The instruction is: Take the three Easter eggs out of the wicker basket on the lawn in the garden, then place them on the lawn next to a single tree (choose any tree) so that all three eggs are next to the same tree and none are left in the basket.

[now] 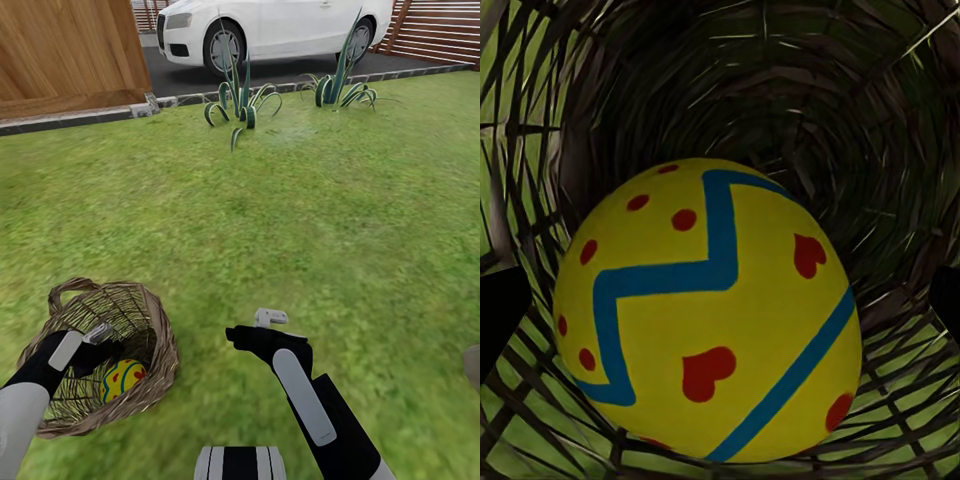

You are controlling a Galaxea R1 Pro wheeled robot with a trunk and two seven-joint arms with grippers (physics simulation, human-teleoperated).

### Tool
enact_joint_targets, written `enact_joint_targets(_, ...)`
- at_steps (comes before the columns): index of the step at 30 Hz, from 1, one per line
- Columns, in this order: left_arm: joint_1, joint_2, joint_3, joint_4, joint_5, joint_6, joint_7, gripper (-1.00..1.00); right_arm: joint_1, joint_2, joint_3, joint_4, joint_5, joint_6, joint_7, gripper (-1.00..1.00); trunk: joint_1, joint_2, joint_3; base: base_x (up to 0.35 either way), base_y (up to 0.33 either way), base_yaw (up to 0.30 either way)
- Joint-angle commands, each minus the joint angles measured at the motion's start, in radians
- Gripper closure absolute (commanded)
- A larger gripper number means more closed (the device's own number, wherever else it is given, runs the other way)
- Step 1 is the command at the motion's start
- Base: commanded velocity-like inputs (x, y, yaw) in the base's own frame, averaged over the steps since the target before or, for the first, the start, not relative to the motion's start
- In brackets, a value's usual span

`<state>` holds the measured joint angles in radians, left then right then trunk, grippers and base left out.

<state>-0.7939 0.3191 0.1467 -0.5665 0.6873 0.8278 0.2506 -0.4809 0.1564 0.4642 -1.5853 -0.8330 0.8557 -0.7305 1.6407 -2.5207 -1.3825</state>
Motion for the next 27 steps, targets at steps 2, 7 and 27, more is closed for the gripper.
enact_joint_targets(2, -0.001, 0.0, 0.002, 0.001, 0.011, 0.004, 0.009, -1.0, -0.001, 0.0, 0.001, -0.001, -0.009, 0.002, -0.01, -1.0, 0.0, 0.0, -0.001, 0.0, 0.0, 0.0)
enact_joint_targets(7, -0.002, 0.0, 0.002, 0.001, 0.011, 0.004, 0.009, -1.0, -0.001, 0.0, 0.001, -0.001, -0.009, 0.002, -0.01, -1.0, 0.0, 0.0, -0.001, 0.0, 0.0, 0.0)
enact_joint_targets(27, -0.004, 0.019, 0.097, 0.008, 0.076, 0.003, 0.115, -1.0, -0.001, 0.002, 0.002, -0.001, -0.009, 0.002, -0.01, -1.0, 0.0, 0.0, -0.001, 0.0, 0.0, 0.0)
